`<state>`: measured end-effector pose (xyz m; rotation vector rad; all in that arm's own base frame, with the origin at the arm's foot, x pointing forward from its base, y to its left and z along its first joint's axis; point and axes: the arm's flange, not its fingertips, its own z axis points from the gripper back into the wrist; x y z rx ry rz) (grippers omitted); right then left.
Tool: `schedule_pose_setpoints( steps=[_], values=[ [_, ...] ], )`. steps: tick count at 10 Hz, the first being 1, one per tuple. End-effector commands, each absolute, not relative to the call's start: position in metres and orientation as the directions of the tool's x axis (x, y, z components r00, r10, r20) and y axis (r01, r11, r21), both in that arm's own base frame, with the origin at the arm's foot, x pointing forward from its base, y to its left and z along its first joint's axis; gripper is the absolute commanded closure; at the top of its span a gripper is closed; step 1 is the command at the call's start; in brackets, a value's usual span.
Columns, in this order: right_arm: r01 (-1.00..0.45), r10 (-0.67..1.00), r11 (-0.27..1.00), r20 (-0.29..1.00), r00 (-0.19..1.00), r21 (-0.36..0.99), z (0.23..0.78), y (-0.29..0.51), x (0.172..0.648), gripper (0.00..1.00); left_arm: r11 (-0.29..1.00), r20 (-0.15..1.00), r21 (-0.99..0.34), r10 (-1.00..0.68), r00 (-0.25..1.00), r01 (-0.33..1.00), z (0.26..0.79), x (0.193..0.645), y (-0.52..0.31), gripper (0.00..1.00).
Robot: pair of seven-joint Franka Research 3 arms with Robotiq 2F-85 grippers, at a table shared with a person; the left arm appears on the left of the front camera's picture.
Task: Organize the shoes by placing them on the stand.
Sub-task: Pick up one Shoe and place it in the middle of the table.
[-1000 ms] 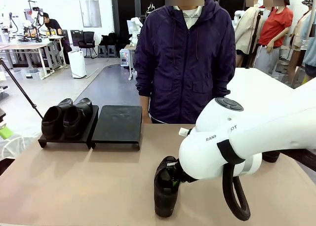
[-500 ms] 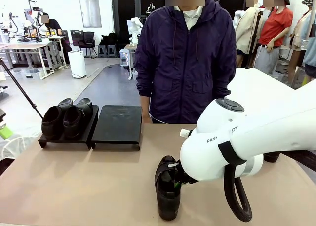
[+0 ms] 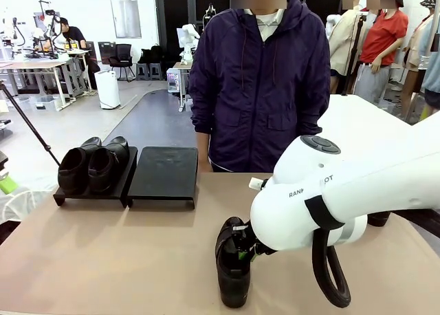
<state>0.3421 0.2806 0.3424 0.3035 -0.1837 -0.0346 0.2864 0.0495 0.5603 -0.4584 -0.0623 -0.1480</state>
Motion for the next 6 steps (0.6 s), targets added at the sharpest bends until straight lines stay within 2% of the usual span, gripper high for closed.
schedule_pose_setpoints(
  steps=[1, 4, 5, 6],
  values=[
    [-0.059, -0.006, 0.939, 0.187, 0.982, 0.340, 0.371, 0.276, 0.334, 0.00, 0.887, 0.083, -0.438, -0.126, 0.989, 0.150, 0.562, 0.285, 0.052, 0.00],
    [-0.079, 0.042, 0.941, 0.117, 0.992, 0.329, 0.457, 0.235, 0.306, 0.00, 0.887, 0.083, -0.438, -0.126, 0.989, 0.150, 0.562, 0.285, 0.052, 0.00],
    [-0.073, 0.051, 0.943, 0.075, 0.996, 0.325, 0.496, 0.202, 0.300, 0.00, 0.887, 0.083, -0.438, -0.126, 0.989, 0.150, 0.562, 0.285, 0.052, 0.00],
    [-0.094, 0.074, 0.931, 0.071, 0.995, 0.353, 0.547, 0.132, 0.293, 0.00, 0.887, 0.083, -0.438, -0.126, 0.989, 0.150, 0.562, 0.285, 0.052, 0.00]
  ],
)
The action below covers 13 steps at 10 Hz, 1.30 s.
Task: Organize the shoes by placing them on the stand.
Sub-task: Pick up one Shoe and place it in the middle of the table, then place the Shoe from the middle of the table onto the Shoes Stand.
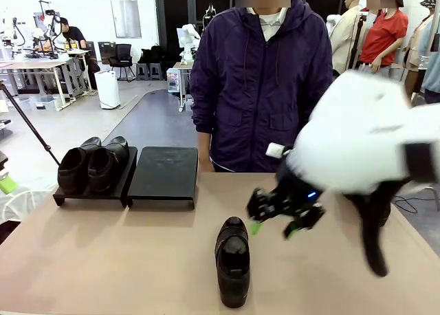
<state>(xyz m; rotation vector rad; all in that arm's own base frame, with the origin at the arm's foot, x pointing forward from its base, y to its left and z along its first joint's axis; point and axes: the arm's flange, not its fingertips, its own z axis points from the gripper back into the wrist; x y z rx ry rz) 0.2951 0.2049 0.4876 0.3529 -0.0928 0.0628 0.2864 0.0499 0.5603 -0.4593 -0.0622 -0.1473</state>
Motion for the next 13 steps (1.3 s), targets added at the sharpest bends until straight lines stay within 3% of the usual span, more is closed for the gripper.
schedule_pose_setpoints(
  steps=[1, 4, 6, 7, 13],
  values=[
    [-0.076, 0.038, 0.928, 0.109, 0.993, 0.366, 0.560, 0.106, 0.291, 0.00, 0.887, 0.083, -0.438, -0.126, 0.989, 0.150, 0.562, 0.285, 0.052, 0.00],
    [-0.186, 0.104, 0.920, 0.242, 0.965, 0.345, 0.593, 0.003, 0.264, 0.00, 0.887, 0.083, -0.438, -0.126, 0.989, 0.150, 0.562, 0.285, 0.052, 0.00],
    [-0.268, 0.172, 0.913, 0.306, 0.936, 0.307, 0.587, -0.020, 0.258, 0.00, 0.887, 0.083, -0.438, -0.126, 0.989, 0.150, 0.562, 0.285, 0.052, 0.00],
    [-0.154, 0.068, 0.923, 0.244, 0.968, 0.354, 0.604, -0.013, 0.254, 0.00, 0.887, 0.083, -0.438, -0.126, 0.989, 0.150, 0.562, 0.285, 0.052, 0.00],
    [-0.154, 0.068, 0.923, 0.244, 0.968, 0.354, 0.604, -0.013, 0.254, 0.00, 0.887, 0.083, -0.438, -0.126, 0.989, 0.150, 0.562, 0.285, 0.052, 0.00]
  ],
)
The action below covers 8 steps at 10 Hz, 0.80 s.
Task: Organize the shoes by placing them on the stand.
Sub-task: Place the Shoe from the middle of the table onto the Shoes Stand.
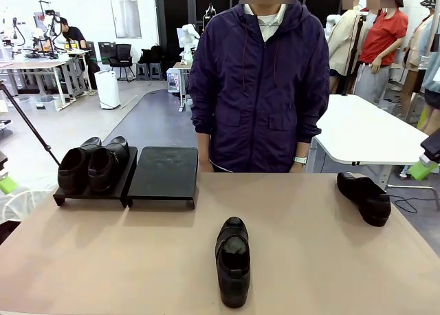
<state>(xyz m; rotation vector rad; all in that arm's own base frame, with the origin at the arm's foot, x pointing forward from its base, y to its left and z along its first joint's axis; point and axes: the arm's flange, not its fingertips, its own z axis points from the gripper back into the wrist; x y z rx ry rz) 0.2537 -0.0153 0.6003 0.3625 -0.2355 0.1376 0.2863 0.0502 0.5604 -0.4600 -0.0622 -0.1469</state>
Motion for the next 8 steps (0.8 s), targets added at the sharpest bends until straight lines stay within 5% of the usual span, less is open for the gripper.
schedule_pose_setpoints(
  steps=[1, 3, 5, 8],
  values=[
    [-0.154, 0.068, 0.923, 0.244, 0.968, 0.354, 0.604, -0.013, 0.254, 0.00, 0.887, 0.083, -0.438, -0.126, 0.989, 0.150, 0.562, 0.285, 0.052, 0.00],
    [-0.154, 0.068, 0.923, 0.244, 0.968, 0.354, 0.604, -0.013, 0.254, 0.00, 0.886, 0.093, -0.438, -0.127, 0.988, 0.155, 0.560, 0.286, 0.050, 0.00],
    [-0.154, 0.068, 0.923, 0.244, 0.968, 0.354, 0.604, -0.013, 0.254, 0.00, 0.906, -0.079, -0.410, -0.152, 0.985, 0.107, 0.584, 0.327, -0.093, 0.00],
    [-0.154, 0.068, 0.923, 0.244, 0.968, 0.354, 0.604, -0.013, 0.254, 0.00, 0.939, -0.292, -0.268, -0.294, 0.910, 0.217, 0.526, 0.334, -0.300, 0.00]
  ],
)
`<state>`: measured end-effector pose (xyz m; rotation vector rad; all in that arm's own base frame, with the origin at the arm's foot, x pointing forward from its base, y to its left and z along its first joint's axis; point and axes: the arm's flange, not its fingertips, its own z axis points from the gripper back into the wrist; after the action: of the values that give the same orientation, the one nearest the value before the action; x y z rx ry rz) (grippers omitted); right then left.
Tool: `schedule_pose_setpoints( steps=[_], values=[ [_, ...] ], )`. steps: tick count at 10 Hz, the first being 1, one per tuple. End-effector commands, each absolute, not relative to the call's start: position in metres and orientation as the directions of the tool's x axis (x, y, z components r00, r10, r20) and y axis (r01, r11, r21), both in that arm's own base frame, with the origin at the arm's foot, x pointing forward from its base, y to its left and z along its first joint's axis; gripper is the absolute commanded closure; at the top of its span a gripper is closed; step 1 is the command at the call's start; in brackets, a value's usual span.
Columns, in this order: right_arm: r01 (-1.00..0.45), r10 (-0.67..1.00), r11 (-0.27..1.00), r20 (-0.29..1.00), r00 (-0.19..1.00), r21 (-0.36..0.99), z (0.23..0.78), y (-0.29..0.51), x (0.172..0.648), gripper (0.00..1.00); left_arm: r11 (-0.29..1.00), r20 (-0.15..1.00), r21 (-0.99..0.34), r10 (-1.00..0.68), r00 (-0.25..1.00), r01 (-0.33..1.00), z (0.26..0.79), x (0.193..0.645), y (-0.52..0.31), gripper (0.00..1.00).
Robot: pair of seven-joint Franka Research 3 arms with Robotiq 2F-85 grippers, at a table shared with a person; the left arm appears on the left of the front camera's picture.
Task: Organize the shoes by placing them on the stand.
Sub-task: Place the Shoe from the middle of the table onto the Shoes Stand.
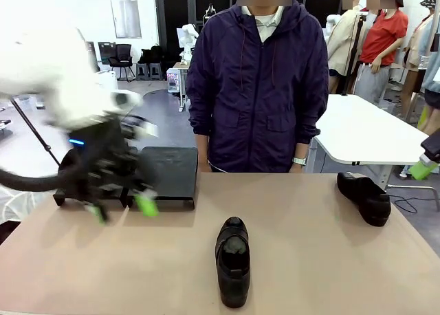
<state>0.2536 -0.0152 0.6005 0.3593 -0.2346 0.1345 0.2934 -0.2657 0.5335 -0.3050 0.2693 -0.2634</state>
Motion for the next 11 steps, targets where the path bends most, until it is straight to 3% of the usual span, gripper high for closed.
schedule_pose_setpoints(
  steps=[1, 2, 3, 5, 6, 8, 11],
  values=[
    [-0.154, 0.068, 0.923, 0.244, 0.968, 0.354, 0.604, -0.013, 0.254, 0.00, 0.949, -0.327, -0.246, -0.272, 0.905, 0.196, 0.496, 0.328, -0.345, 0.00],
    [-0.154, 0.068, 0.923, 0.244, 0.968, 0.354, 0.604, -0.013, 0.254, 0.00, 0.966, -0.308, -0.193, -0.226, 0.924, 0.172, 0.468, 0.321, -0.385, 0.00],
    [-0.154, 0.068, 0.923, 0.244, 0.968, 0.354, 0.604, -0.013, 0.254, 0.00, 0.953, -0.306, -0.194, -0.284, 0.909, 0.232, 0.455, 0.311, -0.413, 0.00],
    [-0.154, 0.068, 0.923, 0.244, 0.968, 0.354, 0.604, -0.013, 0.254, 0.00, 0.931, -0.243, -0.260, -0.318, 0.916, 0.255, 0.458, 0.325, -0.420, 0.00],
    [-0.154, 0.068, 0.923, 0.244, 0.968, 0.354, 0.604, -0.013, 0.254, 0.00, 0.946, -0.313, -0.225, -0.297, 0.902, 0.233, 0.434, 0.298, -0.428, 0.00],
    [-0.154, 0.068, 0.923, 0.244, 0.968, 0.354, 0.604, -0.013, 0.254, 0.00, 0.946, -0.313, -0.225, -0.297, 0.902, 0.233, 0.434, 0.298, -0.428, 0.00],
    [-0.154, 0.068, 0.923, 0.244, 0.968, 0.354, 0.604, -0.013, 0.254, 0.00, 0.980, -0.176, -0.135, -0.170, 0.970, 0.147, 0.411, 0.327, -0.478, 0.00]
  ],
)
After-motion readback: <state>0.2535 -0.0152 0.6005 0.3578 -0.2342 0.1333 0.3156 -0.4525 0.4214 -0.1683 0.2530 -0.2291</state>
